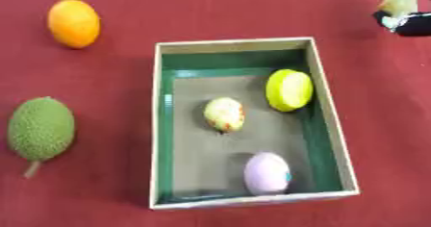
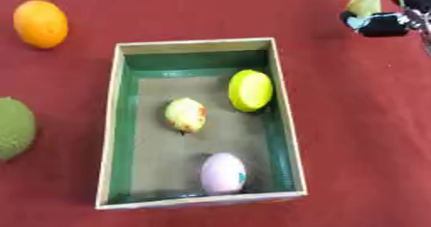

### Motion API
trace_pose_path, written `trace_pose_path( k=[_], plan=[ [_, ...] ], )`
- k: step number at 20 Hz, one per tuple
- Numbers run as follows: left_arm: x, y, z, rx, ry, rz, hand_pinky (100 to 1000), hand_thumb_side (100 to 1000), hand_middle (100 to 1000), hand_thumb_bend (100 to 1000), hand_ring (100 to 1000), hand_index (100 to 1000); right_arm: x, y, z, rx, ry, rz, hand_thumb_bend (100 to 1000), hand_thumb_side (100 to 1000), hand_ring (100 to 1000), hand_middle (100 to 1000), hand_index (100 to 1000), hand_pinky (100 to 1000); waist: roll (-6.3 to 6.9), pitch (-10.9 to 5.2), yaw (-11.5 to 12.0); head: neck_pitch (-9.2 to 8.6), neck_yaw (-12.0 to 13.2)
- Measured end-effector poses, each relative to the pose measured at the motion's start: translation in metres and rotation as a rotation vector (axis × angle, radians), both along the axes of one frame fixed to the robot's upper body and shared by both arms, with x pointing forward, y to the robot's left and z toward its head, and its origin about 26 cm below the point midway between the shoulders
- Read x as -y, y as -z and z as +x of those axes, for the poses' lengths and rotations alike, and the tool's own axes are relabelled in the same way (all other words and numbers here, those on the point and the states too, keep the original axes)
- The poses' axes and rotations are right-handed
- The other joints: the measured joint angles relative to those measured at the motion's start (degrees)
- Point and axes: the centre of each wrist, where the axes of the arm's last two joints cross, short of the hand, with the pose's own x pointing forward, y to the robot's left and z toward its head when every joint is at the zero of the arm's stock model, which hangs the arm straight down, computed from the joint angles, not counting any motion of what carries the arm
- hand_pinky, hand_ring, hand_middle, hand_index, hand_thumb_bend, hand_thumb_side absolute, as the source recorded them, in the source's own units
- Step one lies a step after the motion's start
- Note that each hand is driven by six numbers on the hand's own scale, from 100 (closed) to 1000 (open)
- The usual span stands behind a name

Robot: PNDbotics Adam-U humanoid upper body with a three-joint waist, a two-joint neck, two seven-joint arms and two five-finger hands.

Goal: Pick up objects on the table and place them in the box.

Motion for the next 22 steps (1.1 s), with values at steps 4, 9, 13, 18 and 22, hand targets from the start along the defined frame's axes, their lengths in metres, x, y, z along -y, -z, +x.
trace_pose_path(
  k=[4, 9, 13, 18, 22],
  plan=[
    [0.0, 0.0, 0.0, 0.0, 0.002, 0.0, 754, 557, 583, 100, 606, 805, 0.002, 0.004, 0.001, 0.031, -0.023, -0.019, 454, 693, 685, 659, 557, 638, -0.01, 0.0, -0.04, 0.0, -0.07],
    [0.0, 0.0, 0.0, -0.001, 0.002, 0.001, 754, 556, 584, 100, 607, 805, -0.002, 0.005, 0.001, 0.045, -0.062, -0.038, 434, 666, 689, 662, 592, 644, -0.04, -0.01, -0.16, 0.0, -0.07],
    [0.0, 0.0, 0.0, -0.001, 0.003, 0.001, 754, 555, 584, 100, 608, 805, -0.01, 0.001, -0.003, 0.038, -0.107, -0.044, 358, 649, 676, 665, 628, 632, -0.15, -0.35, -0.33, 0.01, -0.07],
    [0.0, 0.0, 0.0, -0.001, 0.003, 0.001, 754, 556, 584, 100, 609, 804, -0.025, -0.008, -0.011, 0.04, -0.175, -0.004, 100, 415, 648, 561, 619, 619, -0.53, -1.13, -0.38, 0.02, -0.07],
    [0.0, 0.0, 0.0, -0.001, 0.003, 0.001, 754, 556, 585, 100, 610, 804, -0.042, -0.016, -0.023, 0.054, -0.259, 0.073, 100, 315, 631, 496, 572, 612, -0.97, -1.92, -0.41, 0.05, -0.06]
  ],
)
